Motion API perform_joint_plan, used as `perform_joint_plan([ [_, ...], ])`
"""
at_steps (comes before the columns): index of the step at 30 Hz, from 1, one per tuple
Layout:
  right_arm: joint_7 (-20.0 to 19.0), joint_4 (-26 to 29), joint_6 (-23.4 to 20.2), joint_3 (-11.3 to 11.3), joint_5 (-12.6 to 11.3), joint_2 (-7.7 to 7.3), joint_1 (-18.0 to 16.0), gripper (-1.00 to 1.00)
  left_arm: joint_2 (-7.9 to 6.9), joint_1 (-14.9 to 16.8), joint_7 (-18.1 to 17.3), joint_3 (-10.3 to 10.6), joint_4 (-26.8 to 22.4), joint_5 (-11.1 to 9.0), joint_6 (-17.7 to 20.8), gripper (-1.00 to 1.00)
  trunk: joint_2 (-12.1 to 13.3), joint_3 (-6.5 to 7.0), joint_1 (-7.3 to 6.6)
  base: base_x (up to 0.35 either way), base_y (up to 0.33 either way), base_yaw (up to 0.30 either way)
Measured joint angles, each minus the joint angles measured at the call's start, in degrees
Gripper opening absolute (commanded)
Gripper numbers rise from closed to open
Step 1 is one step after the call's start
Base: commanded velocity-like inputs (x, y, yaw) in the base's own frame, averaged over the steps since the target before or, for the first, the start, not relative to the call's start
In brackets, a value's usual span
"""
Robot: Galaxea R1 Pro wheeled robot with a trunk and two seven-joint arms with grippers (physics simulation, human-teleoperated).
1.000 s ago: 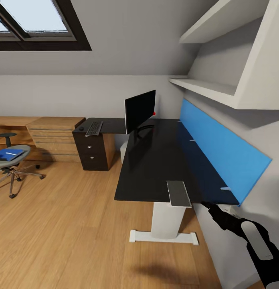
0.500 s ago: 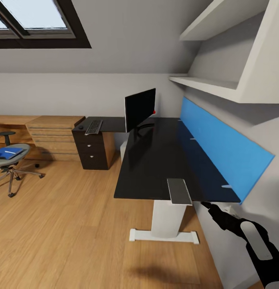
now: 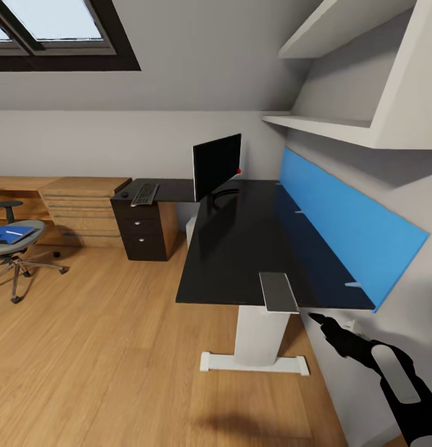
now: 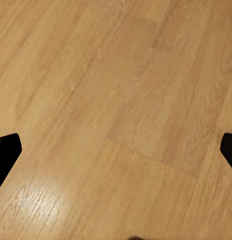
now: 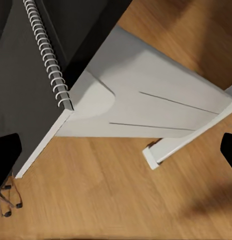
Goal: In the bedroom, organize the workspace by keeping the computer under the desk, ensuring the monitor is on the desk, placing the keyboard on the desk next to the monitor, placing the mouse on the desk next to the keyboard, moving the folder from the swivel chair onto the desk next to the mouse, stacking the notebook on top of the folder with the pen on top of the notebook, and positioning the swivel chair next to the desk.
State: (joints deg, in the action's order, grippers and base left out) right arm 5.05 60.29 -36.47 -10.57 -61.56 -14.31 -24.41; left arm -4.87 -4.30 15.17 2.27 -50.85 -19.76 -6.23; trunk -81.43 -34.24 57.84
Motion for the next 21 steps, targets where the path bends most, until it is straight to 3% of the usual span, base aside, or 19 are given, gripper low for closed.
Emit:
perform_joint_plan([
  [5,-5.63,-0.41,-0.06,-0.01,-1.38,-0.06,0.00,1.00,0.01,0.00,-0.04,-0.01,-2.27,-0.04,0.28,1.00,-2.01,-0.90,1.10,0.000,0.000,0.000],
  [10,-13.30,-0.73,0.03,-0.07,-1.95,0.08,0.01,1.00,0.02,0.00,-0.03,-0.14,-9.83,-0.10,2.26,1.00,-4.01,-1.80,2.20,0.000,0.000,0.000],
  [14,-18.09,-1.36,0.26,-0.12,-2.51,0.21,0.01,1.00,0.00,0.00,-0.14,-0.18,-15.10,-0.35,8.05,1.00,-5.62,-2.51,3.08,0.000,0.000,0.000],
  [21,-23.59,-4.30,0.50,-0.12,-4.55,0.30,0.01,1.00,0.05,0.00,-0.16,-0.12,-24.29,-0.18,22.50,1.00,-8.42,-3.77,4.61,0.000,0.000,0.000],
])
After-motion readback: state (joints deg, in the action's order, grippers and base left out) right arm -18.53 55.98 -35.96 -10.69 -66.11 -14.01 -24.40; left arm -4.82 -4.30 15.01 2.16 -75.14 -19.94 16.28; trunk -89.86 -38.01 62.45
